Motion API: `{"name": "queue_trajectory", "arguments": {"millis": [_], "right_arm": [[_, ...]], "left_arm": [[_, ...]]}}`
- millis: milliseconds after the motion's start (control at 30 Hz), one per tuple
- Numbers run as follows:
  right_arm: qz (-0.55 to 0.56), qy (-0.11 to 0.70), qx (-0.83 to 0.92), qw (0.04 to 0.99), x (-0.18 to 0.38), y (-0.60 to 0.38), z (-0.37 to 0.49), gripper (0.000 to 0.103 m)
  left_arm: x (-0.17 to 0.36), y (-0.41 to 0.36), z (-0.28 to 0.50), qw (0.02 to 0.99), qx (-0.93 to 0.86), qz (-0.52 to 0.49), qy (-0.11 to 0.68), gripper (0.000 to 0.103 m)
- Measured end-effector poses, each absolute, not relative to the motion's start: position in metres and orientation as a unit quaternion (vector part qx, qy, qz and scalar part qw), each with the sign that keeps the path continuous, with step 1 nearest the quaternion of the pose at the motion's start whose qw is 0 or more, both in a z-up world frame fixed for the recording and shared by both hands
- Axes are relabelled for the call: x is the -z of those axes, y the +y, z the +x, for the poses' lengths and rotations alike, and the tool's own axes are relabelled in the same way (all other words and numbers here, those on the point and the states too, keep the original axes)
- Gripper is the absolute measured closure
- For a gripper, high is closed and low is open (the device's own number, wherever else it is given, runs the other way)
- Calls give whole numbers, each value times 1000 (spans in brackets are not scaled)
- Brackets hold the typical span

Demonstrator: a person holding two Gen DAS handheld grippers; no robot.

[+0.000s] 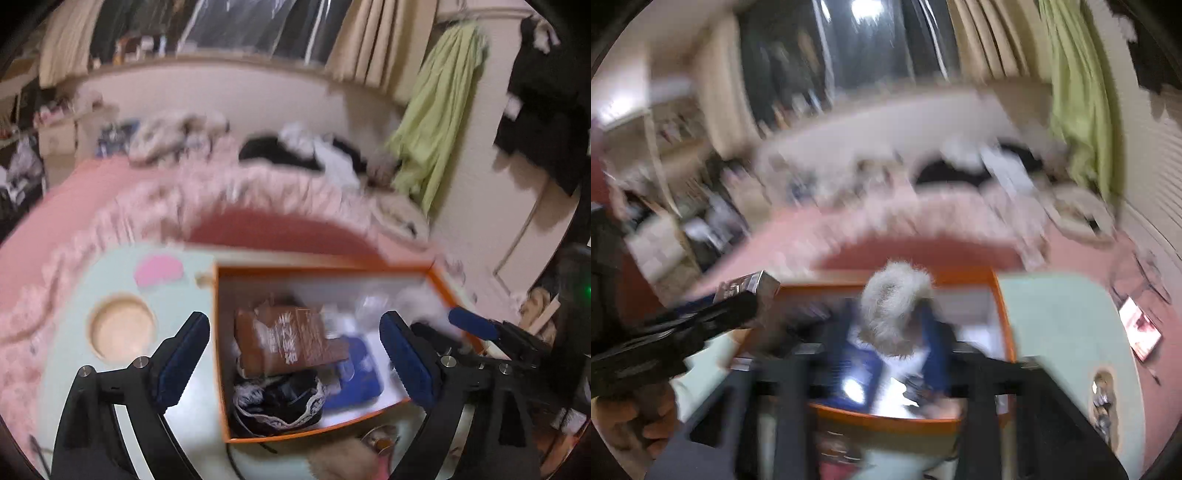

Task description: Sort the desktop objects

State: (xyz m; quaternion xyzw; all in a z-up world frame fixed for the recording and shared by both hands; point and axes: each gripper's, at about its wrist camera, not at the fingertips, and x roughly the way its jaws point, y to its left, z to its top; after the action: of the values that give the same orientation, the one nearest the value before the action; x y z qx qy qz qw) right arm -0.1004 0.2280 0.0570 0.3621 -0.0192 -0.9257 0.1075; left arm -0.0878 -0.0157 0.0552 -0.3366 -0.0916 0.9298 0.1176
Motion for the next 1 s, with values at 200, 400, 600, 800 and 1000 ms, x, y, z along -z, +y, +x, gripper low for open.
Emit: {"name": "queue_trajectory", "arguments": {"millis": [200,400,600,800,1000], "right_arm": [[319,2,942,100,-58,222,-78,22],[261,-55,957,115,-84,237,-47,22],[261,-9,953,151,-80,229,-8,22],[323,53,932,154,-31,216,5,22],[376,58,916,129,-5,214,-5,22]], "left_arm": [[-42,-23,-77,132,-926,-331,-125,10],[-71,-34,-54,138,-943,-281,-115,10],[-63,-34,-9,134,-941,-300,-75,7],[-21,-29,5,110,-924,-365,-34,7],[11,-26,1,65,-916,-395,22,0]]}}
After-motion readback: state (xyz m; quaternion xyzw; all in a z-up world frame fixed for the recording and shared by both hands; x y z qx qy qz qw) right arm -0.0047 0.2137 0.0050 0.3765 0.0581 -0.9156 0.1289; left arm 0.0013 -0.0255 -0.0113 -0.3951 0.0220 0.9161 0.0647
